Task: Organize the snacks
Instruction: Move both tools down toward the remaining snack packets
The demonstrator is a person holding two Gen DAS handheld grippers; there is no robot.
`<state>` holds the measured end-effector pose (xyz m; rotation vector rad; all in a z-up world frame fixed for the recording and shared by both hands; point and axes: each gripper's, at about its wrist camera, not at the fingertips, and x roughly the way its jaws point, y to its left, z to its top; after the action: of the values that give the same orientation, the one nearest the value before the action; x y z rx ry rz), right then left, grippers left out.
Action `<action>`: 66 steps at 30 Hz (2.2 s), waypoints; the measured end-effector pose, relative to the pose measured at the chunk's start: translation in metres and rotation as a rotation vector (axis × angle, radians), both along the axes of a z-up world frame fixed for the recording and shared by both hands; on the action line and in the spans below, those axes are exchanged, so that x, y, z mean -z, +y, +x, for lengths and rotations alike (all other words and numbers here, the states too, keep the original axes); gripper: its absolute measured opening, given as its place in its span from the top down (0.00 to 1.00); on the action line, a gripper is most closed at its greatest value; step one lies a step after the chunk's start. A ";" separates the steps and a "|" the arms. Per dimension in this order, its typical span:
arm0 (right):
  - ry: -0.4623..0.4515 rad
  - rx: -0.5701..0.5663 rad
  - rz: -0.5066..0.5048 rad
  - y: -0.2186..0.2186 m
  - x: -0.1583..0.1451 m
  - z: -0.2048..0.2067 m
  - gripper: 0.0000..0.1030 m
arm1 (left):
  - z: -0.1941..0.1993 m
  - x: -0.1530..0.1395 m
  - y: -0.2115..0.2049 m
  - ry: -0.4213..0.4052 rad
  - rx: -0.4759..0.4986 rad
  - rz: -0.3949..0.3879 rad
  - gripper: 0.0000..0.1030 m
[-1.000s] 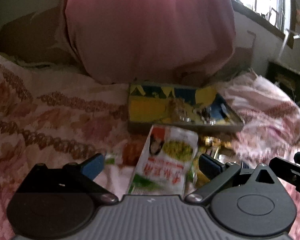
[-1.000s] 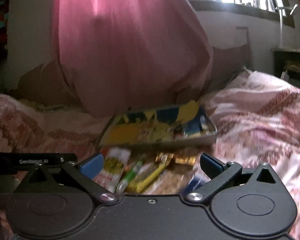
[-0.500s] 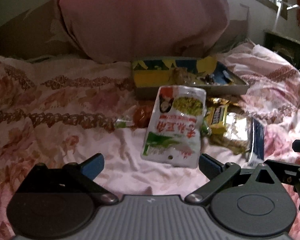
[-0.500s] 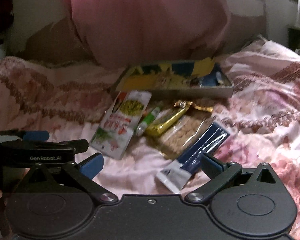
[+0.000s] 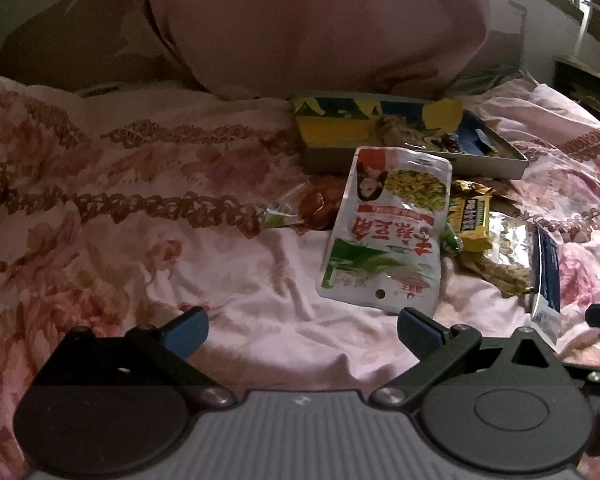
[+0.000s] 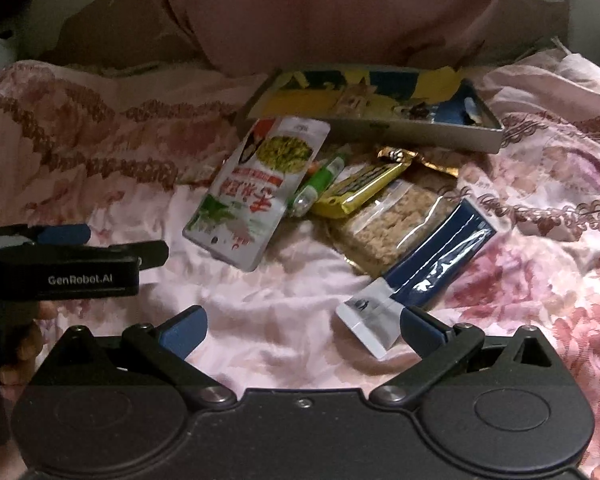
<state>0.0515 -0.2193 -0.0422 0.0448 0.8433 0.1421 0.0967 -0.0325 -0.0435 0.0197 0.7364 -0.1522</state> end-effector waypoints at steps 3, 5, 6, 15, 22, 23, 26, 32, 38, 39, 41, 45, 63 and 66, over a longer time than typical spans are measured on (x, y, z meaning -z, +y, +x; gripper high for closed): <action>0.014 -0.008 0.004 0.001 0.002 0.003 0.01 | 0.002 0.001 0.001 0.008 -0.009 -0.010 0.00; 0.020 -0.014 0.007 0.001 0.004 0.004 0.01 | 0.002 0.001 0.002 0.012 -0.014 -0.014 0.01; 0.022 -0.016 0.007 0.002 0.004 0.004 0.01 | 0.003 0.002 0.002 0.014 -0.016 -0.017 0.01; 0.049 -0.009 0.017 0.000 0.007 0.009 0.01 | 0.012 0.000 -0.003 0.017 0.018 0.000 0.01; 0.049 0.042 0.036 -0.008 0.006 0.012 0.01 | 0.028 -0.010 -0.017 -0.005 0.073 0.030 0.00; 0.049 0.046 0.035 -0.008 0.006 0.012 0.01 | 0.030 -0.011 -0.019 -0.009 0.081 0.031 0.00; 0.055 0.050 0.038 -0.010 0.008 0.015 0.01 | 0.037 -0.014 -0.027 -0.019 0.098 0.032 0.00; 0.053 0.053 0.047 -0.012 0.009 0.018 0.01 | 0.045 -0.013 -0.034 -0.013 0.103 0.022 0.00; 0.049 0.057 0.048 -0.012 0.009 0.020 0.01 | 0.049 -0.009 -0.039 -0.009 0.108 0.032 0.01; 0.048 0.056 0.049 -0.013 0.009 0.020 0.01 | 0.049 -0.009 -0.039 -0.008 0.107 0.032 0.01; 0.048 0.056 0.049 -0.013 0.009 0.021 0.01 | 0.050 -0.009 -0.039 -0.007 0.108 0.033 0.01; 0.046 0.056 0.048 -0.013 0.009 0.021 0.01 | 0.051 -0.008 -0.040 -0.007 0.105 0.033 0.00; -0.044 0.147 -0.070 -0.042 -0.002 0.041 0.01 | 0.075 -0.024 -0.064 -0.022 0.092 0.065 0.00; -0.039 0.160 -0.084 -0.051 0.002 0.051 0.01 | 0.081 -0.028 -0.075 -0.035 0.102 0.071 0.00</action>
<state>0.1020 -0.2699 -0.0437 0.0305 0.8030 -0.0424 0.1776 -0.1078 -0.0151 0.1278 0.7056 -0.2222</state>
